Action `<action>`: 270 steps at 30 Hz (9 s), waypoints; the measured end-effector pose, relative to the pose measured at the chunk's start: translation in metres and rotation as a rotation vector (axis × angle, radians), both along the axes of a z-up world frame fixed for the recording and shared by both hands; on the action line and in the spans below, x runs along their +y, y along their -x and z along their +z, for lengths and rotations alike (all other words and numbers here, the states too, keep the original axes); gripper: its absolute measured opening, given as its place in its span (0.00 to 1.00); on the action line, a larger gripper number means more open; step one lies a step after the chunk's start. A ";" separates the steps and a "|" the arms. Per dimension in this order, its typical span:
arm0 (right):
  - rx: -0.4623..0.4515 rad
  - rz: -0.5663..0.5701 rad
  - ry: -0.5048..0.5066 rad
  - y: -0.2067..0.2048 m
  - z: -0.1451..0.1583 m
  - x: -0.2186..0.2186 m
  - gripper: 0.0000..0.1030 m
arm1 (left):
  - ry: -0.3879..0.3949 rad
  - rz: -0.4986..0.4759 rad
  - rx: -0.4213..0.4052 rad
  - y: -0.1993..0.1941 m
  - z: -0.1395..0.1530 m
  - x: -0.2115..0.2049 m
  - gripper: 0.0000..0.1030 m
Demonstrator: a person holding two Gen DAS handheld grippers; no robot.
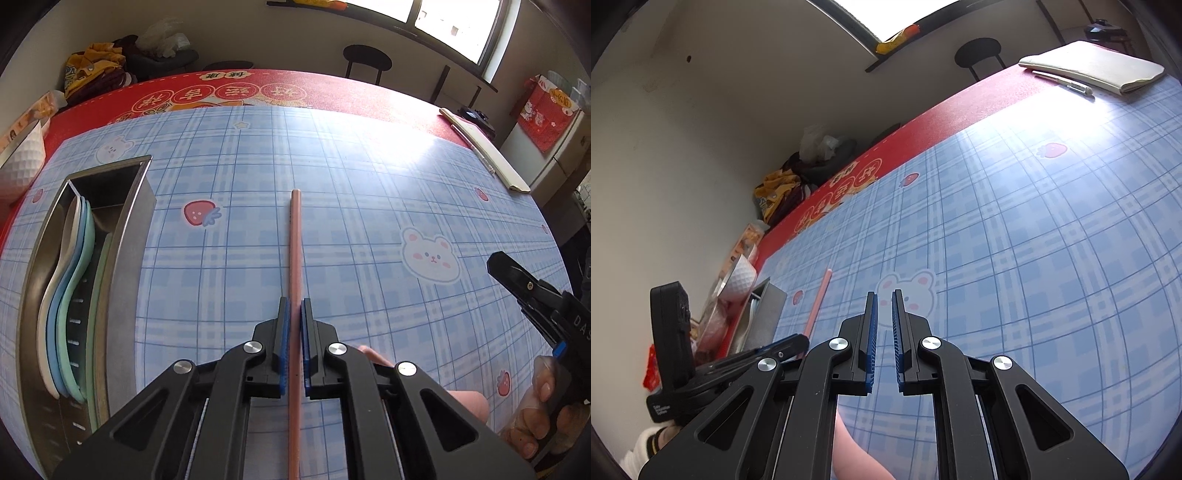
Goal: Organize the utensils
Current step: 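Close the left gripper on the pink chopstick and lift it, then lower the open right gripper onto the pink spoon handle, then close the right gripper on the pink spoon and lift it, then lower the pink chopstick into the caddy and open the left gripper, then carry the pink spoon over the caddy and lower it in with the right gripper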
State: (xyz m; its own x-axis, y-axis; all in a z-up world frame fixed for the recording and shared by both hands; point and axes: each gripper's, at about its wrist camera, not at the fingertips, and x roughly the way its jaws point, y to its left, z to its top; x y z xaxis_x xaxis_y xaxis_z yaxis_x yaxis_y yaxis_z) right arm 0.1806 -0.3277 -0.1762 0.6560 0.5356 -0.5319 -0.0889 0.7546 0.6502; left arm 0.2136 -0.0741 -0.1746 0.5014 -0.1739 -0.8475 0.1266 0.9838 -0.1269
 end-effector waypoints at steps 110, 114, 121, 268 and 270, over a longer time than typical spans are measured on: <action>-0.044 0.205 0.221 0.035 0.017 0.078 0.07 | 0.153 -0.024 -0.105 0.079 -0.009 0.022 0.06; -0.035 0.210 0.168 0.035 0.010 0.073 0.07 | 0.161 -0.041 -0.105 0.079 -0.009 0.021 0.06; -0.102 0.228 0.210 0.044 0.016 0.081 0.07 | 0.182 -0.037 -0.137 0.083 -0.004 0.026 0.06; 0.163 0.349 0.124 -0.041 0.023 0.312 0.09 | 0.233 0.099 -0.419 0.105 0.033 0.260 0.94; 0.163 0.357 0.125 -0.039 0.024 0.313 0.09 | 0.232 0.097 -0.420 0.104 0.033 0.260 0.94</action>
State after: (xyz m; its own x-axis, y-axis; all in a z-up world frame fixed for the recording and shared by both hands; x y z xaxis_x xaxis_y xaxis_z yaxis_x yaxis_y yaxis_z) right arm 0.2198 -0.0147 -0.1525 0.3424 0.6385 -0.6892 -0.2626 0.7694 0.5823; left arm 0.1092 0.1862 -0.1414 0.8151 -0.2694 -0.5129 0.1228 0.9456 -0.3014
